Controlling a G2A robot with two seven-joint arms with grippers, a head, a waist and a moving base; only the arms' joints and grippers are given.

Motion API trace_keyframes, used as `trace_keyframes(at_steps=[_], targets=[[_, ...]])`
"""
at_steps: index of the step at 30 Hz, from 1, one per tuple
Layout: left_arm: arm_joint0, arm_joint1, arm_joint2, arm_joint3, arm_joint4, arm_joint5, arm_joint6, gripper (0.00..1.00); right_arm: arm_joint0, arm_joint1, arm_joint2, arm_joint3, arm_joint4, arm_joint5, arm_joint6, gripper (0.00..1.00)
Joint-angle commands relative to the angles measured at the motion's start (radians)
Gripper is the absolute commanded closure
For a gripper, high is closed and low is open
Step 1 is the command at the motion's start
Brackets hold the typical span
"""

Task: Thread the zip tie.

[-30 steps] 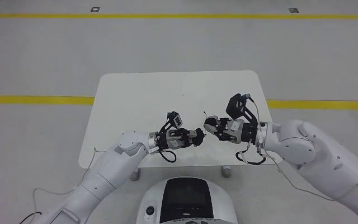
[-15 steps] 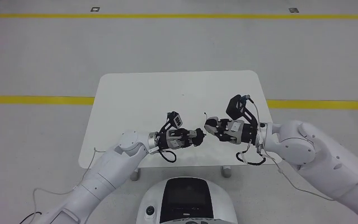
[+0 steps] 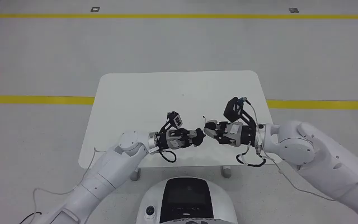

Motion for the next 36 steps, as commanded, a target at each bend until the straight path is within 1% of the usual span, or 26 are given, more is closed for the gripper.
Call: trace_keyframes(at_steps=[1, 14, 22, 23, 24, 25, 26, 30, 36], targets=[[0.000, 0.000, 0.000, 0.000, 0.000, 0.000, 0.000, 1.00, 0.003, 0.001, -0.003, 0.000, 0.003, 0.000, 0.006, 1.00], [0.000, 0.000, 0.000, 0.000, 0.000, 0.000, 0.000, 1.00, 0.007, 0.011, -0.002, 0.003, 0.006, 0.000, 0.015, 1.00], [0.000, 0.000, 0.000, 0.000, 0.000, 0.000, 0.000, 1.00, 0.018, 0.009, -0.022, 0.012, 0.007, 0.000, 0.019, 1.00], [0.000, 0.000, 0.000, 0.000, 0.000, 0.000, 0.000, 1.00, 0.020, 0.008, -0.023, 0.013, 0.008, 0.000, 0.020, 0.98], [0.000, 0.000, 0.000, 0.000, 0.000, 0.000, 0.000, 1.00, 0.022, 0.008, -0.024, 0.014, 0.010, 0.000, 0.021, 0.83], [0.000, 0.000, 0.000, 0.000, 0.000, 0.000, 0.000, 1.00, 0.023, 0.008, -0.024, 0.015, 0.012, 0.000, 0.021, 0.51], [0.000, 0.000, 0.000, 0.000, 0.000, 0.000, 0.000, 1.00, 0.024, 0.009, -0.023, 0.017, 0.015, 0.000, 0.022, 0.00], [0.000, 0.000, 0.000, 0.000, 0.000, 0.000, 0.000, 1.00, 0.023, 0.012, -0.011, 0.021, 0.021, 0.000, 0.020, 0.00], [0.000, 0.000, 0.000, 0.000, 0.000, 0.000, 0.000, 1.00, 0.003, 0.025, 0.018, 0.021, 0.016, 0.000, 0.017, 0.00]])
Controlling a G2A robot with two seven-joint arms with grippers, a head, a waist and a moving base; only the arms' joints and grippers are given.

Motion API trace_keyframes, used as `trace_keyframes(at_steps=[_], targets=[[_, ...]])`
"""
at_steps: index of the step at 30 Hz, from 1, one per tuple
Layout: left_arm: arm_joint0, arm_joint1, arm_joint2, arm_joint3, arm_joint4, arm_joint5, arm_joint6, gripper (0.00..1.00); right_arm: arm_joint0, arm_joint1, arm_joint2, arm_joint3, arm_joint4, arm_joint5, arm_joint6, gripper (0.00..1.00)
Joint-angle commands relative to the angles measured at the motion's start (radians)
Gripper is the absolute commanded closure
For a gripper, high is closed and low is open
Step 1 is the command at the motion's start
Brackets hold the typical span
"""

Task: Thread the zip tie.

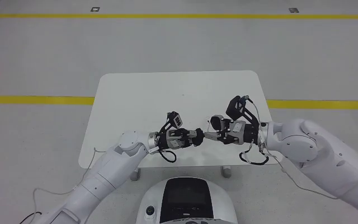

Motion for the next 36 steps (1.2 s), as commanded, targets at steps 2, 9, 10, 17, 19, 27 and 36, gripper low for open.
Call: trace_keyframes(at_steps=[2, 9, 10, 17, 19, 27, 36], targets=[[0.000, 0.000, 0.000, 0.000, 0.000, 0.000, 0.000, 1.00, -0.017, 0.009, 0.021, -0.009, 0.000, 0.000, -0.005, 0.00], [0.000, 0.000, 0.000, 0.000, 0.000, 0.000, 0.000, 1.00, -0.025, 0.016, 0.035, -0.013, -0.007, 0.000, 0.007, 0.00], [0.000, 0.000, 0.000, 0.000, 0.000, 0.000, 0.000, 1.00, -0.025, 0.016, 0.035, -0.013, -0.007, 0.000, 0.007, 0.00], [0.013, -0.001, -0.011, -0.011, -0.034, 0.002, 0.030, 1.00, -0.046, 0.010, 0.041, -0.001, 0.019, 0.000, -0.057, 0.00], [0.025, 0.001, -0.024, -0.014, -0.054, -0.005, 0.025, 1.00, -0.069, 0.010, 0.046, -0.009, 0.019, 0.000, -0.100, 0.00], [0.059, 0.003, -0.057, -0.020, -0.133, -0.050, -0.020, 1.00, -0.187, 0.011, 0.060, 0.001, 0.128, 0.000, -0.294, 0.00], [0.059, -0.006, -0.049, -0.009, -0.149, -0.068, -0.037, 1.00, -0.215, -0.032, 0.095, 0.058, 0.443, 0.000, -0.247, 0.00]])
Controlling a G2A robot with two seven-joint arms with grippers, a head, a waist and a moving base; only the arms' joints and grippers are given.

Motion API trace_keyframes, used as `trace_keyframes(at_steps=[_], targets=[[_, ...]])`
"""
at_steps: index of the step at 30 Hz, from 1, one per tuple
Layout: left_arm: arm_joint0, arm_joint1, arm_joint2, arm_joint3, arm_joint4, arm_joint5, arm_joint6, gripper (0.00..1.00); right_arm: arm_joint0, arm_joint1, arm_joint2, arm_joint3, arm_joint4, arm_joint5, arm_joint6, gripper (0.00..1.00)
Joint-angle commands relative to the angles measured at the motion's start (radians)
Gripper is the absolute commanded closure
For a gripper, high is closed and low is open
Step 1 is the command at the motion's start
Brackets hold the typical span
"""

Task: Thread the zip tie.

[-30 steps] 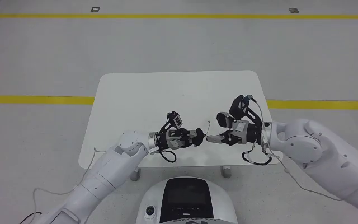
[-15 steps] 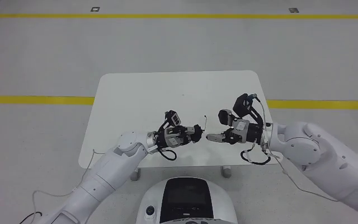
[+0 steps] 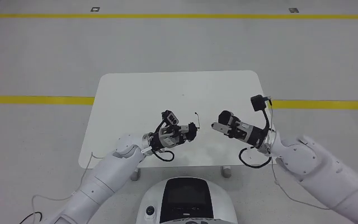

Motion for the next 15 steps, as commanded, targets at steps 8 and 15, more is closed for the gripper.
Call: trace_keyframes(at_steps=[8, 15], targets=[[-0.007, -0.005, 0.015, 0.004, 0.013, 0.014, -0.004, 1.00, 0.002, -0.024, 0.018, 0.031, 0.156, 0.000, 0.081, 0.00], [-0.001, -0.005, 0.014, -0.019, 0.035, 0.016, 0.031, 1.00, -0.012, -0.044, 0.000, 0.059, 0.282, 0.000, 0.103, 0.00]])
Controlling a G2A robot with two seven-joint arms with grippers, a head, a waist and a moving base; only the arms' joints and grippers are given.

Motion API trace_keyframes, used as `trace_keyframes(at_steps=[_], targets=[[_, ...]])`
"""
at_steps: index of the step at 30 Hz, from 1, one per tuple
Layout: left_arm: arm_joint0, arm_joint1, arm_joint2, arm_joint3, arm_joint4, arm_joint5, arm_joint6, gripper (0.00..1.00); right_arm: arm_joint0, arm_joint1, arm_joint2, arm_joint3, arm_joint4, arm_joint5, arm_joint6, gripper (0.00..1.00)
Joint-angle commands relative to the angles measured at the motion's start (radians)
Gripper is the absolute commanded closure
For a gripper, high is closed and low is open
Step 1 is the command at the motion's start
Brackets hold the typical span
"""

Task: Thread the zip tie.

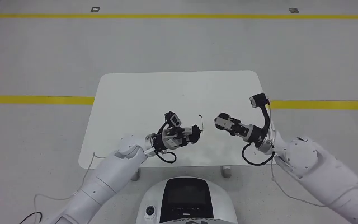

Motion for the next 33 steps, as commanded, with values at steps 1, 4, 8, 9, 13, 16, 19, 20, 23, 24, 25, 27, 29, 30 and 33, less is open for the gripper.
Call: trace_keyframes(at_steps=[1, 4, 8, 9, 13, 16, 19, 20, 23, 24, 25, 27, 29, 30, 33], targets=[[-0.001, -0.001, -0.001, -0.008, 0.000, 0.001, 0.002, 1.00, 0.001, -0.011, -0.002, 0.028, 0.067, 0.000, 0.024, 0.00], [-0.007, -0.003, 0.001, -0.019, 0.011, 0.000, 0.000, 1.00, -0.001, -0.032, 0.006, 0.063, 0.154, 0.000, 0.078, 0.00], [-0.015, -0.004, 0.003, -0.027, 0.051, -0.014, 0.017, 1.00, -0.014, -0.061, 0.033, 0.113, 0.252, 0.000, 0.160, 0.00], [-0.015, -0.006, 0.004, -0.028, 0.049, -0.020, 0.021, 1.00, -0.019, -0.071, 0.046, 0.129, 0.281, 0.000, 0.190, 0.00], [-0.020, -0.010, 0.007, -0.030, 0.073, -0.060, 0.036, 1.00, -0.032, -0.111, 0.072, 0.183, 0.407, 0.000, 0.315, 0.00], [-0.026, -0.014, 0.014, -0.028, 0.110, -0.090, 0.059, 1.00, -0.029, -0.145, 0.078, 0.236, 0.485, 0.000, 0.429, 0.00], [-0.027, -0.018, 0.020, -0.033, 0.129, -0.121, 0.080, 1.00, -0.017, -0.181, 0.069, 0.284, 0.548, 0.000, 0.525, 0.00], [-0.027, -0.019, 0.020, -0.033, 0.136, -0.133, 0.089, 1.00, -0.013, -0.192, 0.062, 0.296, 0.572, 0.000, 0.559, 0.00], [-0.028, -0.021, 0.019, -0.035, 0.156, -0.154, 0.109, 1.00, -0.008, -0.198, 0.060, 0.310, 0.581, 0.000, 0.574, 0.00], [-0.028, -0.021, 0.019, -0.035, 0.156, -0.154, 0.109, 1.00, -0.008, -0.198, 0.060, 0.310, 0.581, 0.000, 0.574, 0.00], [-0.028, -0.021, 0.019, -0.035, 0.156, -0.154, 0.109, 1.00, -0.008, -0.198, 0.060, 0.310, 0.581, 0.000, 0.574, 0.00], [-0.028, -0.021, 0.019, -0.035, 0.156, -0.154, 0.109, 1.00, -0.008, -0.198, 0.060, 0.310, 0.581, 0.000, 0.574, 0.00], [-0.028, -0.021, 0.019, -0.035, 0.156, -0.154, 0.109, 1.00, -0.008, -0.198, 0.060, 0.310, 0.581, 0.000, 0.574, 0.00], [-0.028, -0.021, 0.019, -0.035, 0.156, -0.154, 0.109, 1.00, -0.010, -0.200, 0.059, 0.304, 0.584, 0.003, 0.560, 0.00], [-0.018, -0.024, 0.026, -0.049, 0.154, -0.150, 0.130, 1.00, -0.001, -0.218, 0.040, 0.340, 0.717, 0.021, 0.606, 0.00]])
